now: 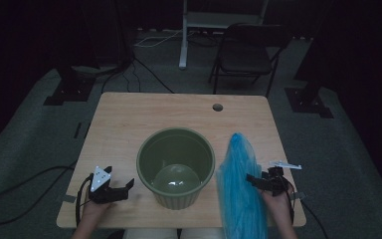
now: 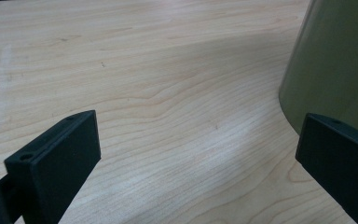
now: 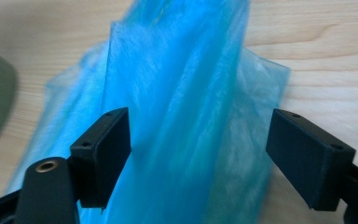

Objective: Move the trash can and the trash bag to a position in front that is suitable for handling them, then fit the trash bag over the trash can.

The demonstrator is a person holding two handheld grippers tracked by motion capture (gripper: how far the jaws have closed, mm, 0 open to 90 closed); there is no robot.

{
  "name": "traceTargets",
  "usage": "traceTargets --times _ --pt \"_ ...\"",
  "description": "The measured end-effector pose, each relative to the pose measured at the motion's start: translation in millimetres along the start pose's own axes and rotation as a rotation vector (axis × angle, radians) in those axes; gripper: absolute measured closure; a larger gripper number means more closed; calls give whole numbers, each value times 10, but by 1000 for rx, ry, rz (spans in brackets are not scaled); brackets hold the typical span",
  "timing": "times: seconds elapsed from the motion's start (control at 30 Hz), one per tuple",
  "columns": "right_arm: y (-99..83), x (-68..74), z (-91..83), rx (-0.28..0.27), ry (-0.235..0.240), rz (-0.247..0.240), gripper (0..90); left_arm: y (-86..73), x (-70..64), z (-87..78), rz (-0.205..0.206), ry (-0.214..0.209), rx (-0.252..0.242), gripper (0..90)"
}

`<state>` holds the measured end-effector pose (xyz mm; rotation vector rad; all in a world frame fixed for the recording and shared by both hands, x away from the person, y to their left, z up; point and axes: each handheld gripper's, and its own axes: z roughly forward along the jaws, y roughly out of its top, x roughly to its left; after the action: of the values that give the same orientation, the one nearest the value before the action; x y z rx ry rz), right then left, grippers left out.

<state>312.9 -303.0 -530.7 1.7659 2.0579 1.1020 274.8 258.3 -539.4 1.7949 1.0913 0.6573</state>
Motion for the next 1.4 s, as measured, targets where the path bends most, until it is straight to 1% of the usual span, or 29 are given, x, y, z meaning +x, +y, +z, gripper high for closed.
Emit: traceTargets --times 0.07,0.13,0.2,0.3,0.37,0.43,0.5,0.53,0.57,0.6,0.63,0.7,0.77,0.8,0.87,0.93,1.0,1.1,1.2,1.4 --pt "25 51 88 20 -31 -30 210 3 -7 -2 4 -2 -2 4" --pt "28 104 142 29 -53 -60 209 3 -14 -5 5 -4 -4 4" --pt "18 168 166 36 -75 -88 209 2 -15 -6 6 -4 -4 4" --pt "-17 240 186 31 -112 -132 210 4 -14 -7 6 -5 -4 4" --pt "-53 301 201 30 -143 -174 210 7 -13 -4 8 -5 -4 4" --pt "-87 366 223 33 -186 -225 210 10 -14 6 9 -6 -4 4" --pt "-100 389 229 27 -186 -229 212 11 -15 12 12 -4 -4 3" --pt "-109 414 234 22 -181 -237 259 9 -13 18 12 -6 0 3" --pt "-107 445 231 22 -165 -254 343 8 -13 21 11 -7 3 4" --pt "-105 460 233 20 -161 -258 377 7 -11 19 11 -7 0 4" --pt "-98 481 242 15 -147 -271 478 8 -8 19 10 -6 -1 4" --pt "-68 509 264 19 -123 -299 622 9 4 23 5 -8 -2 4" --pt "-37 529 297 17 -108 -312 770 16 21 28 -8 -8 -4 4" --pt "-11 534 316 23 -101 -309 876 18 26 29 -16 -8 -8 4" --pt "37 523 357 29 -65 -294 896 19 27 27 -19 -7 -10 4" --pt "110 488 379 39 -39 -256 899 16 30 18 -15 -7 -8 4" --pt "189 457 326 0 5 -215 900 12 36 6 -7 -4 -9 4" --pt "313 449 141 -84 54 -171 900 5 52 -1 -3 0 -5 4" --pt "407 453 -79 -163 99 -138 900 5 62 -4 -15 3 -8 4" --pt "542 490 -492 -299 153 -123 900 2 53 -5 -13 3 -5 4"
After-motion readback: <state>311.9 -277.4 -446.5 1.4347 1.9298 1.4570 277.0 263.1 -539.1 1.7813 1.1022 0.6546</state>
